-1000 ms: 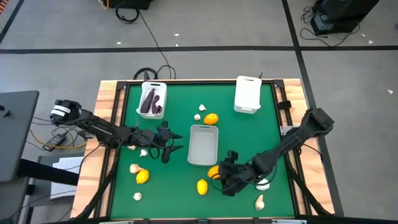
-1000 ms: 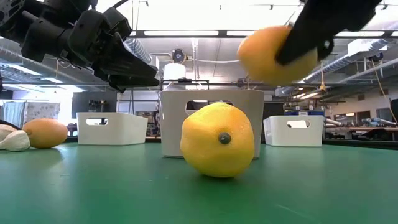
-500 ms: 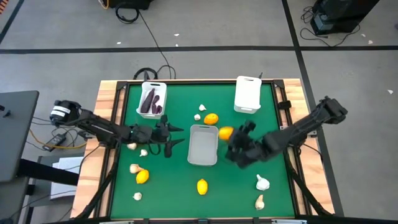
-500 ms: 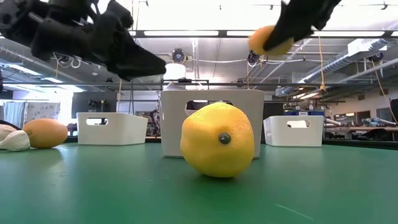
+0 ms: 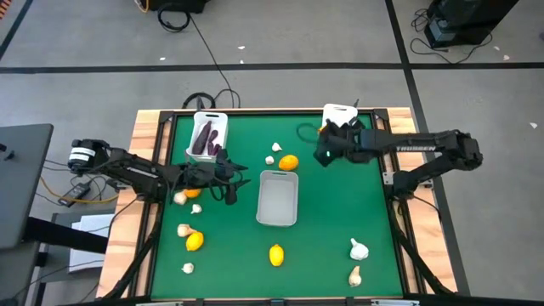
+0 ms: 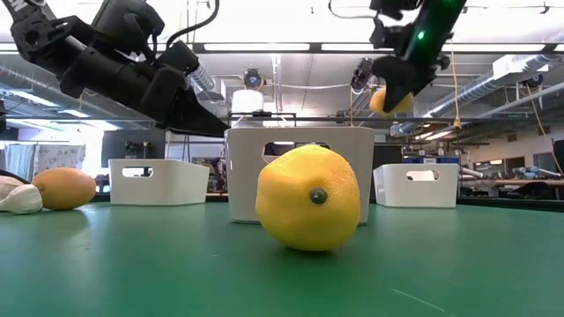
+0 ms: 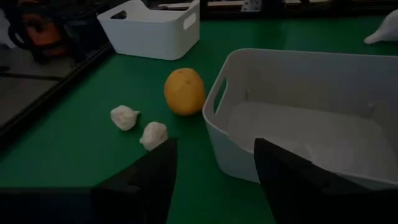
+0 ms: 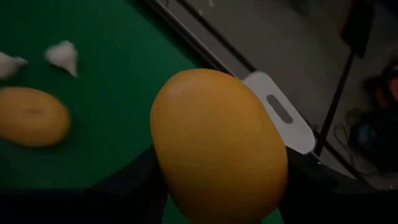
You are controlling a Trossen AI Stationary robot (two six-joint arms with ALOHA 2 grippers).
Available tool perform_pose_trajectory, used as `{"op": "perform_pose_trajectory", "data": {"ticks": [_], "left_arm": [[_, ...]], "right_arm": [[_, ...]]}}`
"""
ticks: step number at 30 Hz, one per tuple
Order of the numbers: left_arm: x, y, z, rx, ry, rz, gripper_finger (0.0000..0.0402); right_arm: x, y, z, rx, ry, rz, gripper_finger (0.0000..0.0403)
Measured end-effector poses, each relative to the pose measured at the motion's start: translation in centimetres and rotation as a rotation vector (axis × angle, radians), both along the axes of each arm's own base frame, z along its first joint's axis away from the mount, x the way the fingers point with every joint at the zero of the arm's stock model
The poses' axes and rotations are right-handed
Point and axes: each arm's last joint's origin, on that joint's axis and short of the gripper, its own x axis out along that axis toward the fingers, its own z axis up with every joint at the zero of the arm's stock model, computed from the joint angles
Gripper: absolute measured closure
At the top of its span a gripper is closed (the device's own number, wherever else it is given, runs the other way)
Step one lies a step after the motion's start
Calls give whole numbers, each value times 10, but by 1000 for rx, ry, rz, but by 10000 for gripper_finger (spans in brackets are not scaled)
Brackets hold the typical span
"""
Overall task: Sort produce into baskets
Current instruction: Put the lemon into the right white bin
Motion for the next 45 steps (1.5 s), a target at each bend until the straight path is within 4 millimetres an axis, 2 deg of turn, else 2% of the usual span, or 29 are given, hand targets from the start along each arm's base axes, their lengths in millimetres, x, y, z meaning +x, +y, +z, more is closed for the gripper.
{"op": "perform_pose_trajectory", "data": {"ticks": [5, 9, 12, 16, 21, 25, 32, 37, 41, 45], "left_arm": [[0, 0, 0, 0, 1, 0, 183], [0, 0, 0, -18, -3, 7, 183], [0, 0, 0, -65, -16, 24, 183], [-1, 0, -2, -107, -13, 44, 183], [-1, 0, -2, -112, -14, 46, 183], [-1, 2, -1, -64, -5, 31, 184], [-2, 32, 2, -76, -40, 68, 193], [-4, 47, 4, -58, -58, 99, 195], [-5, 52, 5, -64, -74, 85, 195], [-4, 53, 9, -29, -102, 81, 195]], "right_arm": [[-11, -37, -8, 87, 35, -50, 161], [-25, -67, -26, 172, 3, -126, 156], [-36, -82, -40, 167, 7, -178, 136], [-45, -92, -51, 203, 24, -170, 93], [-47, -95, -52, 239, 6, -144, 39], [-39, -94, -44, 244, -48, -92, 18], [-5, -88, -26, 225, -284, 327, 19], [8, -77, -20, 117, -235, 617, 32], [16, -76, -30, 118, -186, 675, 41], [30, -82, -59, 210, -138, 726, 47]]}}
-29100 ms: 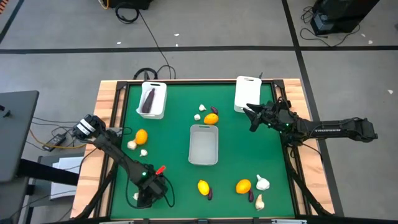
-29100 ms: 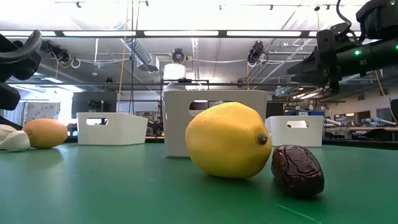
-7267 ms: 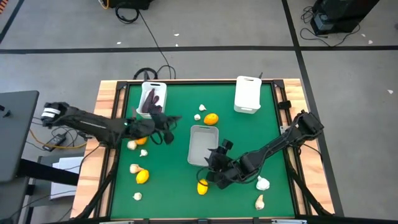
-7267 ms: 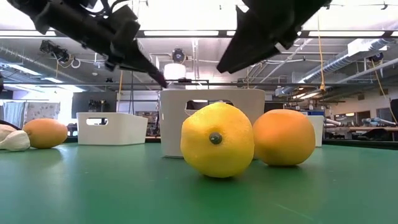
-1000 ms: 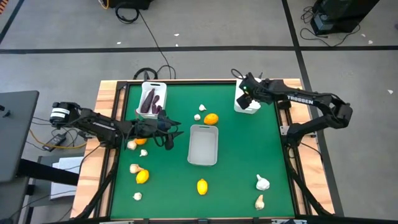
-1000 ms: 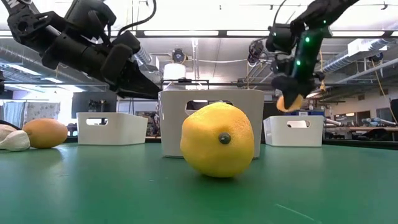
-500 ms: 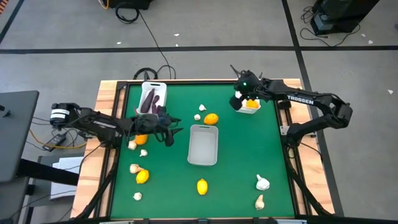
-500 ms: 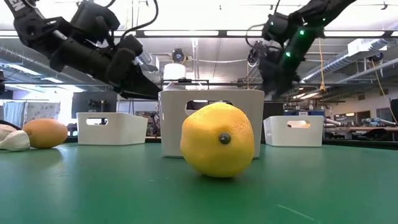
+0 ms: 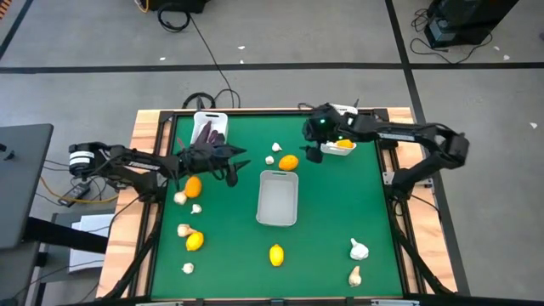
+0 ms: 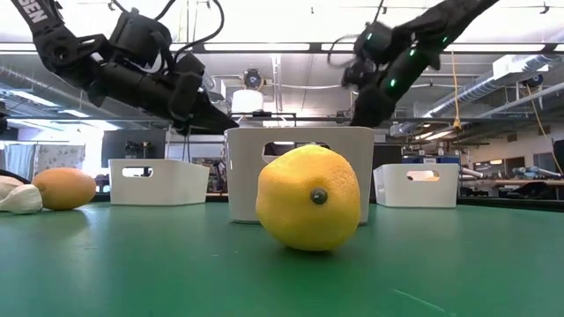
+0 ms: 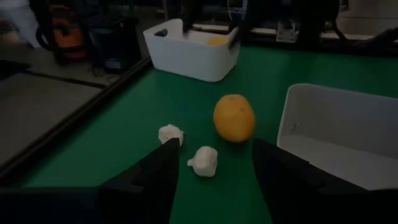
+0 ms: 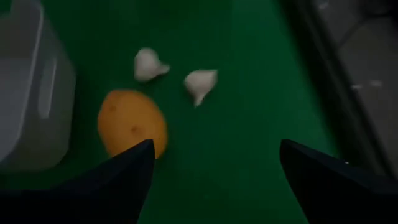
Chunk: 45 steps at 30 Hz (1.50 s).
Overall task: Sort produce into baskets
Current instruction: Put the lemon into the right white bin
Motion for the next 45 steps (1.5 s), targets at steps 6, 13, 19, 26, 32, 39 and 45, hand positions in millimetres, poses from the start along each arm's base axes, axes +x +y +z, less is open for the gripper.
{"op": "perform_pose_trajectory", "data": {"ticks": [6, 13, 19, 26, 32, 39, 45], "left_arm": [[0, 0, 1, 3, -14, 0, 195], [0, 1, 1, 0, -12, 12, 195], [-1, 1, -1, -5, 7, 14, 195], [-1, 1, -1, -6, 14, 14, 195], [-1, 1, -4, -12, 37, 15, 195], [-2, 2, -4, -19, 33, 39, 195], [-2, 2, -5, -52, 35, 64, 195]], "right_arm": [[14, -2, -27, 87, 7, 164, 53], [32, -4, -36, 95, 27, 316, 42], [52, -4, -50, 106, 75, 366, 21], [62, -3, -66, 125, 137, 370, 33], [63, -2, -67, 141, 133, 381, 117], [60, -7, -60, 89, 166, 239, 187], [42, -15, -18, -26, 135, 72, 187]]}}
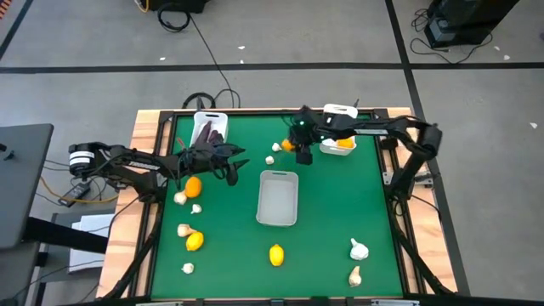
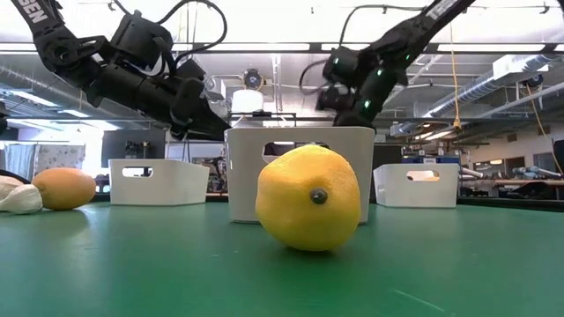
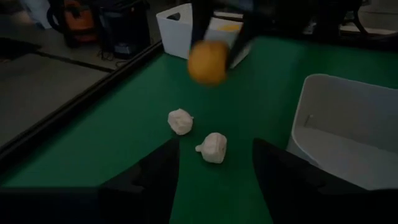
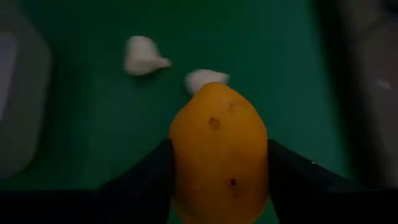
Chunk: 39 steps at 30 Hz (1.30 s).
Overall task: Sort produce into baskets
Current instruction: Put the lemon into the right white bin
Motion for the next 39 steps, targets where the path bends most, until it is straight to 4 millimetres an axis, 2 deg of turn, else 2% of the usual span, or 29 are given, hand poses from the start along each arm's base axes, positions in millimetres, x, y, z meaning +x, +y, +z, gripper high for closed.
{"op": "perform_pose_trajectory", "data": {"ticks": [5, 9, 14, 19, 24, 29, 34, 39], "left_arm": [[0, 0, 0, -2, 2, 1, 195], [0, 0, 0, 4, 4, -1, 195], [0, -1, -1, 16, 23, -8, 194], [-1, -1, -2, 18, 33, -1, 183], [-1, 1, -3, 33, 44, 46, 177], [-5, 3, -3, 57, 77, 137, 176], [-9, -6, 3, 2, 61, 92, 176], [-22, -19, 13, -72, 76, 57, 176]], "right_arm": [[-26, -10, 35, -178, 12, -286, 174], [-50, -18, 48, -220, 63, -499, 171], [-77, -29, 40, -140, 145, -666, 161], [-90, -32, 20, -99, 193, -684, 120], [-94, -35, 18, -96, 188, -699, 74], [-97, -31, 33, -129, 106, -760, 54], [-95, -11, 53, -82, -19, -745, 55], [-80, 11, 60, -54, -131, -691, 55]]}}
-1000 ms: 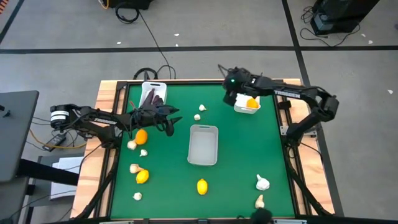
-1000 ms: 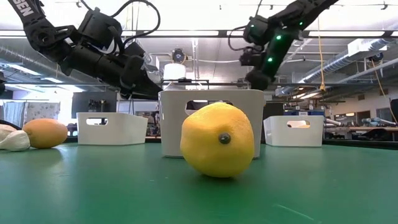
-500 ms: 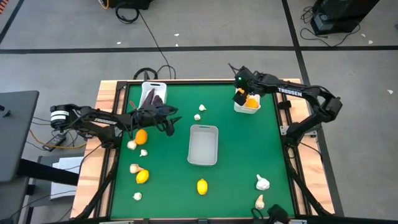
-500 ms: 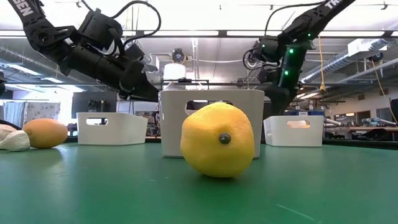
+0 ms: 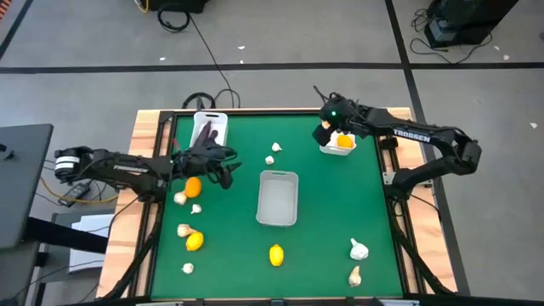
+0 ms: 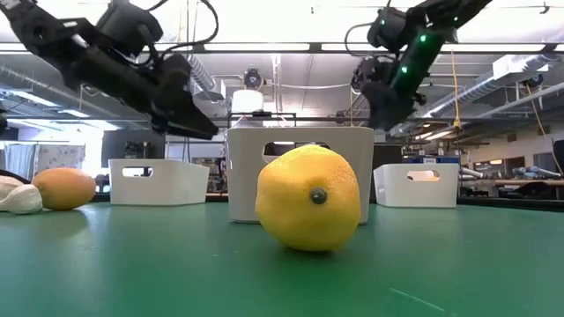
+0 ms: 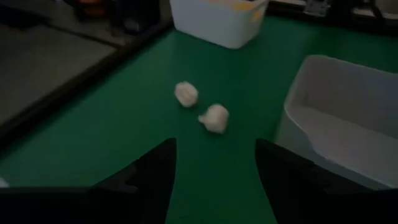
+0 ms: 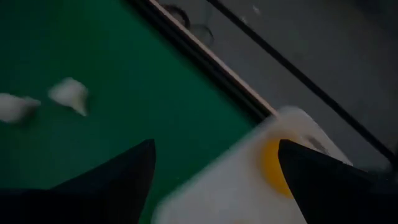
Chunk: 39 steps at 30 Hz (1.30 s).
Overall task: Sort produce into baskets
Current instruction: Put the lemon into the right white bin
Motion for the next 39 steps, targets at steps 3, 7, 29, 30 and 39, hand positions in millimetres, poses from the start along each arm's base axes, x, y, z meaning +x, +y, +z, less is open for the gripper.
{"op": "perform_pose_trajectory", "data": {"ticks": [3, 7, 29, 30, 39], "left_arm": [[-8, -5, 11, -37, 58, -2, 177], [-18, -9, 30, -106, 146, 54, 177], [-60, -25, 35, -598, 583, 343, 175], [-61, -26, 35, -615, 588, 341, 174], [-66, -28, 29, -665, 668, 364, 118]], "right_arm": [[13, 11, -9, -24, -66, 85, 55], [29, 21, -21, -53, -181, 186, 55], [45, 47, -33, -28, -351, 380, 55], [45, 47, -32, -29, -352, 381, 55], [46, 49, -32, 2, -372, 431, 55]]}}
